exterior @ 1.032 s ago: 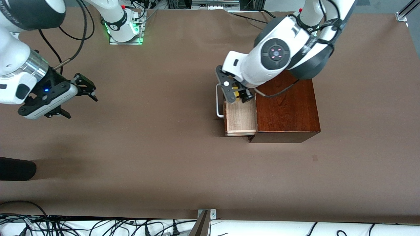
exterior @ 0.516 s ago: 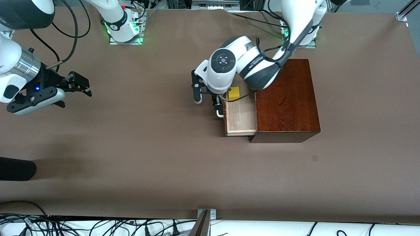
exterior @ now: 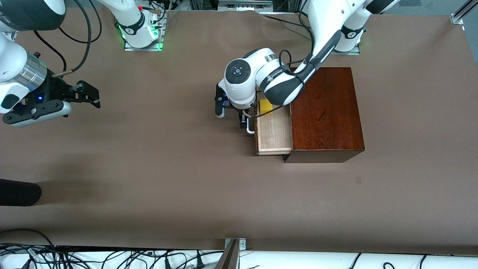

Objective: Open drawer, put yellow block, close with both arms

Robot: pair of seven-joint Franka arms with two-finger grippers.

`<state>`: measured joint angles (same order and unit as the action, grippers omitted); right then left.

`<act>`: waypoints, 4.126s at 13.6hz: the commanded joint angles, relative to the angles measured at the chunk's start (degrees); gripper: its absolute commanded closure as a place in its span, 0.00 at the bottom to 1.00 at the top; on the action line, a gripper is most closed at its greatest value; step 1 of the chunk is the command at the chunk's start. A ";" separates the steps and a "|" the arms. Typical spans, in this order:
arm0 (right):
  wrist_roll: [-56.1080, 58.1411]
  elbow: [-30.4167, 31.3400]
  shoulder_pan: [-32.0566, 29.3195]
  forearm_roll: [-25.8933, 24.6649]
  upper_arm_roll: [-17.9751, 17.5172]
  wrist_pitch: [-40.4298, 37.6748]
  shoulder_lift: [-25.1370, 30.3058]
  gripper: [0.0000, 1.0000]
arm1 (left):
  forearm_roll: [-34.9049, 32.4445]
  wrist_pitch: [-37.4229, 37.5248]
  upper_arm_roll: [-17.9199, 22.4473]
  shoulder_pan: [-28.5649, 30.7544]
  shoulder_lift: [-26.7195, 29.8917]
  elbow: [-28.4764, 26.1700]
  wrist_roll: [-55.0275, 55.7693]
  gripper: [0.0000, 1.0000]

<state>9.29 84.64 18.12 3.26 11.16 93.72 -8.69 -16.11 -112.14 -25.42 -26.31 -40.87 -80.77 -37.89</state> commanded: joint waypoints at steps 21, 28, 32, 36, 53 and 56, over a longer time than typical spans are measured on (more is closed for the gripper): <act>-4.99 0.62 -0.37 -0.54 0.18 -1.09 1.22 0.00 | -1.65 24.68 1.60 5.03 1.05 1.05 -5.26 0.00; -5.07 0.62 -0.46 -0.19 0.53 -1.09 1.31 0.00 | -4.11 24.25 1.25 5.65 1.05 1.57 -5.18 0.00; -4.99 0.62 -0.46 -0.19 0.53 -1.09 1.31 0.00 | -3.15 24.24 -0.33 4.86 2.54 5.00 -3.51 0.00; -4.90 0.62 -0.46 -0.19 0.45 -1.09 1.22 0.00 | -2.08 24.51 0.01 5.38 8.50 6.23 4.11 0.00; -4.99 0.62 -0.46 -0.10 0.45 -1.17 1.31 0.00 | 12.24 14.14 20.14 26.64 39.27 -10.45 32.13 0.00; -4.99 0.62 -0.46 -0.10 0.45 -1.17 1.31 0.00 | 12.24 14.14 20.23 29.90 41.91 -13.71 39.12 0.00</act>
<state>4.91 84.63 17.89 3.25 11.95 93.21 -8.62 -5.12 -96.07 -4.84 2.09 -2.76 -89.35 -2.41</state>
